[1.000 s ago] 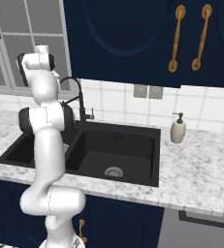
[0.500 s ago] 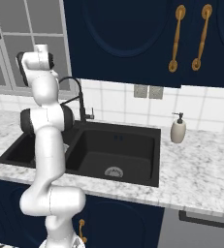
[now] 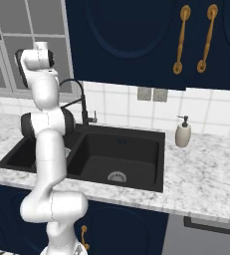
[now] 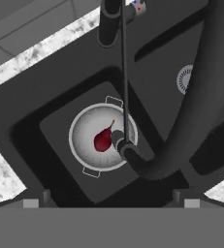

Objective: Put the colander in the sink, put the pear in the colander, and turn on the sink faucet and pour water over the colander.

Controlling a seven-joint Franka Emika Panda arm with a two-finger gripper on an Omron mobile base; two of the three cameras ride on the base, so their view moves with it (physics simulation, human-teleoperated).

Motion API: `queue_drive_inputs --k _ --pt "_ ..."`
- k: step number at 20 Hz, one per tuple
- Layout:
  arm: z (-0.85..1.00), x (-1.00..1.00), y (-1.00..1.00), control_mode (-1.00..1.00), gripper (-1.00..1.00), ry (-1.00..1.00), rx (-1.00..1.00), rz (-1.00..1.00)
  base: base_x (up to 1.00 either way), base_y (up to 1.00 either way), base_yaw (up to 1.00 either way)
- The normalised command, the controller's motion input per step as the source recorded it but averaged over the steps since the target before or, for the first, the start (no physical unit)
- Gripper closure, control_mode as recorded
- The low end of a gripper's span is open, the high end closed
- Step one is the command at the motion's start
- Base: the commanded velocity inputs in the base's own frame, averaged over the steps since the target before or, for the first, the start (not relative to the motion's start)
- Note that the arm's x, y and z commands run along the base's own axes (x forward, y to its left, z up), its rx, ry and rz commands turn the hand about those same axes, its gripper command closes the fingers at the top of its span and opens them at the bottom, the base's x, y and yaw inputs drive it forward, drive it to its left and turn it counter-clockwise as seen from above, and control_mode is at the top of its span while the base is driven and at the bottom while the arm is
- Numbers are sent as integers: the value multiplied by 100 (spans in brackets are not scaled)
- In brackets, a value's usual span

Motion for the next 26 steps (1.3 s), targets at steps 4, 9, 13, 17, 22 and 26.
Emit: queue_drive_inputs --k 4,9,13,17,22,26 --pt "40 -36 -18 -100 -100 0 0 0 0 0 0" --pt "7 -64 -51 -100 -100 -1 0 0 0 0 0" --pt "-1 -70 -45 -100 -100 -12 0 2 0 0 0" --pt "-2 -46 -3 -100 -100 -31 0 11 0 0 0" --pt "-13 -76 -13 -100 -100 -49 6 18 0 0 0" --pt "-13 -47 -38 -100 -100 -48 18 22 0 0 0"
